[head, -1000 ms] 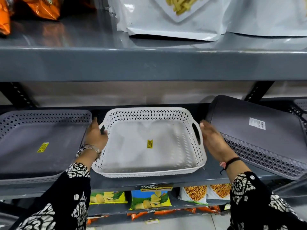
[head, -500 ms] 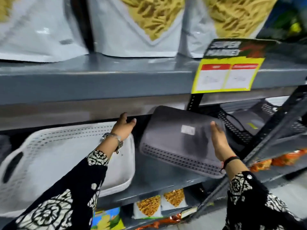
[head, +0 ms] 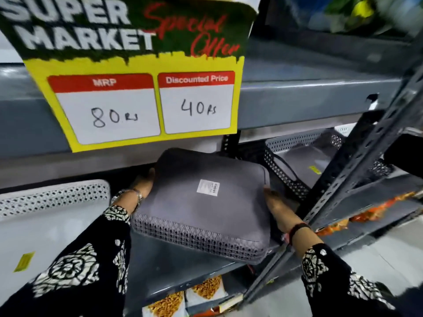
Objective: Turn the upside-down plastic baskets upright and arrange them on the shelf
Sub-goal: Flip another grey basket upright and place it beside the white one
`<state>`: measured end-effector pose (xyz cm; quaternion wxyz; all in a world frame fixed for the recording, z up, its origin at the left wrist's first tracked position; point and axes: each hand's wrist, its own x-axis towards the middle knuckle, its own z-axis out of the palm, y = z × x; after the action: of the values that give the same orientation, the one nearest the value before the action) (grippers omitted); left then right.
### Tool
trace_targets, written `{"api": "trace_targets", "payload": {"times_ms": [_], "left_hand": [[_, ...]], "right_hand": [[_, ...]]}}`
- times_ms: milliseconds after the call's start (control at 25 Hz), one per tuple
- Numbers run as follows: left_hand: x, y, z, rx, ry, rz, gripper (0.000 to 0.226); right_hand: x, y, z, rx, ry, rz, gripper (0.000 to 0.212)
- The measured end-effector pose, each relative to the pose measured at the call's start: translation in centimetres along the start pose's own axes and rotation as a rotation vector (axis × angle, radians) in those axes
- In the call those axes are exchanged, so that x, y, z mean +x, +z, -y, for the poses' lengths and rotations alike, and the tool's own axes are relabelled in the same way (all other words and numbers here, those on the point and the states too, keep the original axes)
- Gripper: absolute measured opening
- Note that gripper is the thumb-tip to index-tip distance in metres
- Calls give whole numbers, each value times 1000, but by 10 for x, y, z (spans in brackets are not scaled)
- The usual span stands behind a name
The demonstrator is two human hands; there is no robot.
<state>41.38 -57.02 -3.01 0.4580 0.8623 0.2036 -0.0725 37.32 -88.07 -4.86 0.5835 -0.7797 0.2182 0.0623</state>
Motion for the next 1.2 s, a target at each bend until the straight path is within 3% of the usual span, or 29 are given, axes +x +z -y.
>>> {"api": "trace_targets", "payload": {"times_ms": [80,160,280,400,480,560,680,840,920,1000,1200], "left_hand": [[2,1,2,-3,-33,34,61],[-1,2,3,-162,-32,44,79],[-18,-5,-6,-556,25,-70,60],[-46,-20,-21,-1021,26,-1,60],[-58,-29,-21,-1148,34,-12,63],[-73,-39,-14,-1075,-14,40,63],[-82,-50,2,-843,-158,40,33],[-75,-54,10,-498,-189,43,29],[-75,-50,9,-180,-162,30,26],[-83,-41,15,172,-117,-36,40],[-91,-10,40,142,-171,-115,42]], "right_hand": [[-2,2,5,-65,5,-24,51],[2,-1,12,-40,-28,-133,48],[1,-7,29,190,-218,-114,51],[-4,-12,51,572,-203,-65,35],[-9,-19,59,706,-135,20,47],[-10,-22,58,808,-87,62,61],[-22,-23,57,860,-22,141,73],[-23,-26,59,655,-3,121,33],[-19,-31,57,530,47,52,22],[-15,-31,48,293,85,33,16],[-9,-21,21,-43,100,-46,37]]}}
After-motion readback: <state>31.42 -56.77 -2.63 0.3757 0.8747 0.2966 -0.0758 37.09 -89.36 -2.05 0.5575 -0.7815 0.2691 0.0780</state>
